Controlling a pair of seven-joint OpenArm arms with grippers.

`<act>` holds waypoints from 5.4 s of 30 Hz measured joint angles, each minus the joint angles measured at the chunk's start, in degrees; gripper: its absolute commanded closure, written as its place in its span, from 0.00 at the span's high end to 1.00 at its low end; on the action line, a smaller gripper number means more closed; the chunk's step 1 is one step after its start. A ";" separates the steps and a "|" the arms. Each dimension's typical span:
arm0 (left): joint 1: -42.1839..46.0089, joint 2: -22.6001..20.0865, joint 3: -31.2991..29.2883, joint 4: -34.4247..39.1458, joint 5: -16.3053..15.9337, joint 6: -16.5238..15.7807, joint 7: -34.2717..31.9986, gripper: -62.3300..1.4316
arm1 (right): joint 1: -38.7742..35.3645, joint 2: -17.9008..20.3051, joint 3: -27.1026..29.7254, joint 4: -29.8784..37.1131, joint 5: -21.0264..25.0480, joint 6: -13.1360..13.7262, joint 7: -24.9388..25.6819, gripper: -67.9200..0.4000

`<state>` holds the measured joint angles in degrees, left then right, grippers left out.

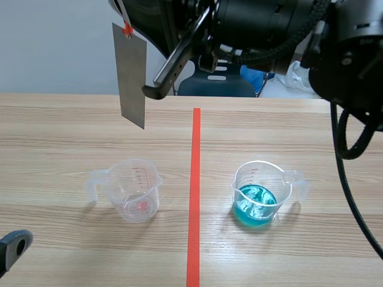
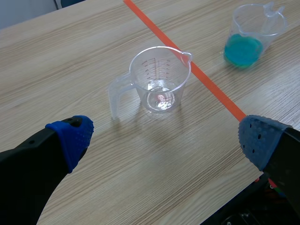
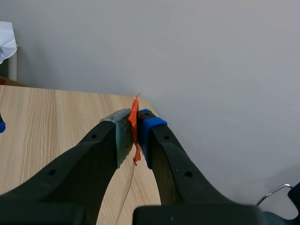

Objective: Do the redox reaction experiment

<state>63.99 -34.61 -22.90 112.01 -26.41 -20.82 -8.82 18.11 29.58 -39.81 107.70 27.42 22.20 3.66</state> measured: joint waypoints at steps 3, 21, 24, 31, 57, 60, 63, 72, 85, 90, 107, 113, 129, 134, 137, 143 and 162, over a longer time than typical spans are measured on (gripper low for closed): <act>0.00 0.00 0.00 0.00 0.00 0.00 0.00 1.00 | -0.02 2.32 0.00 1.27 1.36 0.04 0.98 0.03; 0.00 0.00 0.00 0.00 0.00 0.00 0.42 1.00 | 0.11 6.40 0.00 1.92 15.02 0.28 0.00 0.03; 0.00 0.00 0.00 0.00 0.00 0.00 0.39 1.00 | 0.09 6.40 0.00 1.92 16.85 0.28 -1.25 0.03; 0.00 0.00 0.00 0.00 0.00 0.00 0.42 1.00 | 0.11 6.29 -0.02 1.92 18.75 0.28 -3.85 0.03; 0.00 0.00 0.00 0.00 0.00 0.00 0.66 1.00 | 0.09 4.31 -4.20 -0.63 18.67 0.04 -5.09 0.03; 0.00 0.00 0.00 0.00 0.00 0.00 0.66 1.00 | 0.09 2.91 -4.20 -2.43 18.49 0.04 -5.09 0.03; 0.00 0.00 0.00 0.00 0.00 0.00 0.66 1.00 | 0.09 2.10 -4.20 -3.28 17.38 0.04 -5.11 0.03; 0.00 0.00 0.00 0.00 0.00 0.00 0.68 1.00 | 0.09 1.03 -4.20 -3.61 17.18 0.07 -5.33 0.03; 0.00 0.00 0.00 0.00 0.00 0.00 0.81 1.00 | 0.09 0.24 -6.19 -6.47 15.61 0.07 -5.75 0.03; 0.00 0.00 0.00 0.00 0.00 0.00 0.79 1.00 | -0.04 -0.37 -6.88 -6.49 15.61 0.07 -5.95 0.03; 0.00 0.00 0.00 0.00 0.00 0.00 0.79 1.00 | -0.04 -0.52 -6.88 -11.56 15.45 0.11 -5.44 0.03; 0.00 0.00 0.00 0.00 0.00 0.00 0.79 1.00 | -0.02 -0.52 -7.63 -11.56 15.02 0.26 -5.27 0.03; 0.00 0.00 0.00 0.00 0.00 0.02 0.76 1.00 | -0.04 -2.29 -9.81 -15.34 12.92 0.28 -4.63 0.03; 0.00 0.00 0.00 0.00 0.00 0.00 0.76 1.00 | -0.04 -2.45 -10.45 -17.90 12.37 0.28 -2.97 0.03; 0.00 0.00 0.00 0.00 0.00 0.00 0.74 1.00 | -0.04 -2.84 -11.21 -18.99 10.78 0.31 -2.86 0.03; 0.00 0.00 0.00 0.00 0.00 0.00 0.61 1.00 | -0.04 -4.59 -11.32 -21.90 9.42 1.57 -2.49 0.03; 0.00 0.00 0.00 0.00 0.00 0.02 0.61 1.00 | -1.16 -9.14 -11.32 -25.49 2.36 1.79 -0.31 0.03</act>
<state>63.99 -34.61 -22.90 112.01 -26.41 -20.80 -8.21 16.95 20.45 -51.13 82.21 29.78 23.99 3.36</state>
